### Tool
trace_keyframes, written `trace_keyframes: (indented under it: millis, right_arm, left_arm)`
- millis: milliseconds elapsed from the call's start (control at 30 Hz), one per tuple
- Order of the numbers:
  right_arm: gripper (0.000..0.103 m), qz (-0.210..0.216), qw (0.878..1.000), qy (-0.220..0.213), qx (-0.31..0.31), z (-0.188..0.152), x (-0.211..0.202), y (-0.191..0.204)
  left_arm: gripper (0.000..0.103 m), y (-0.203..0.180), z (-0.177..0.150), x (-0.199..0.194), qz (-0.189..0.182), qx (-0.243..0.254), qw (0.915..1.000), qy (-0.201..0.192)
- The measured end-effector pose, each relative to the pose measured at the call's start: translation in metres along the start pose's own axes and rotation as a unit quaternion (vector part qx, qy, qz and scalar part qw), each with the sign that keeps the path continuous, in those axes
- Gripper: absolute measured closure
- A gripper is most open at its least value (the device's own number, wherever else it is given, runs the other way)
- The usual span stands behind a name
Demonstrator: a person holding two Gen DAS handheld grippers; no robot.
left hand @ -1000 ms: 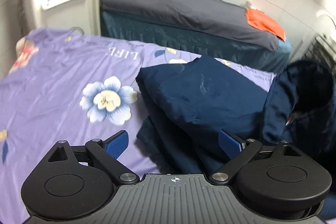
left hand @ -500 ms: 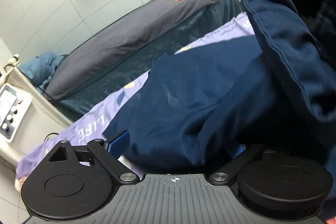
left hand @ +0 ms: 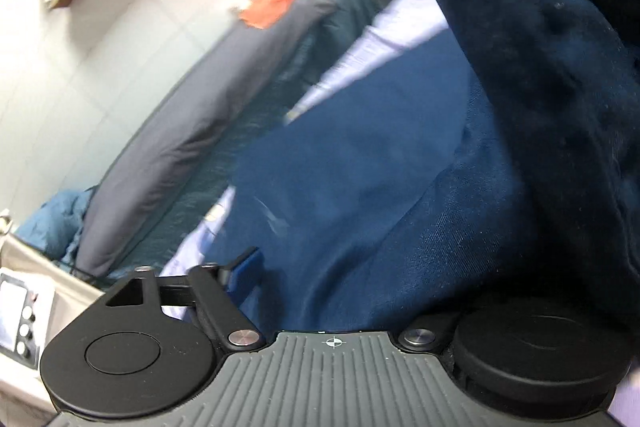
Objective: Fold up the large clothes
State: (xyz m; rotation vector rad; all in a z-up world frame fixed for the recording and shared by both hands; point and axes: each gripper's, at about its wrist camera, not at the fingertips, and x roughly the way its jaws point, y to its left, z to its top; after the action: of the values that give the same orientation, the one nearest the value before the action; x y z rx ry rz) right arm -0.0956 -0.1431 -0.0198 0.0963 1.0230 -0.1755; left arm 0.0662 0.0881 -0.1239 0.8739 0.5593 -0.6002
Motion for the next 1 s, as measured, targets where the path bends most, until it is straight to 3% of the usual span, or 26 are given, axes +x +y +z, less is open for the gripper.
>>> trace_keyframes:
  millis: [33, 100, 133, 200, 300, 433, 567, 667, 767, 867, 1000]
  right_arm:
    - [0.058, 0.001, 1.0, -0.01, -0.005, 0.002, 0.0, 0.0]
    - [0.075, 0.007, 0.999, -0.038, -0.013, 0.009, -0.001, -0.002]
    - [0.078, 0.01, 0.999, -0.051, -0.015, 0.013, 0.0, -0.005]
    - [0.084, 0.022, 0.997, -0.069, -0.01, 0.024, 0.001, -0.014]
    - [0.086, 0.081, 0.991, -0.101, 0.033, 0.048, -0.005, -0.037]
    - [0.087, 0.162, 0.966, -0.181, 0.091, 0.093, -0.04, -0.071]
    - [0.088, 0.275, 0.922, -0.26, 0.083, 0.122, -0.095, -0.088]
    - [0.088, 0.338, 0.894, -0.291, 0.047, 0.126, -0.13, -0.093]
    - [0.088, 0.406, 0.855, -0.322, 0.01, 0.124, -0.166, -0.104]
    - [0.088, 0.474, 0.804, -0.358, -0.026, 0.131, -0.206, -0.113]
    - [0.089, 0.549, 0.732, -0.402, -0.042, 0.16, -0.238, -0.128]
  left_arm:
    - [0.016, 0.001, 0.007, 0.001, 0.008, -0.012, 0.9999, 0.0]
    - [0.023, 0.006, 0.017, -0.004, 0.028, -0.046, 0.9986, 0.0]
    - [0.032, 0.01, 0.018, -0.009, 0.034, -0.062, 0.9975, -0.003]
    - [0.039, 0.023, 0.03, -0.017, 0.039, -0.112, 0.9929, -0.002]
    - [0.049, 0.055, 0.053, -0.04, 0.036, -0.214, 0.9759, -0.02]
    - [0.051, 0.098, 0.089, -0.092, 0.066, -0.294, 0.9505, -0.076]
    - [0.051, 0.127, 0.102, -0.165, 0.13, -0.334, 0.9244, -0.132]
    - [0.051, 0.131, 0.098, -0.225, 0.172, -0.339, 0.9118, -0.156]
    - [0.05, 0.128, 0.091, -0.289, 0.199, -0.343, 0.9026, -0.169]
    - [0.05, 0.127, 0.097, -0.349, 0.23, -0.335, 0.8933, -0.191]
    - [0.049, 0.142, 0.12, -0.414, 0.237, -0.357, 0.8688, -0.248]
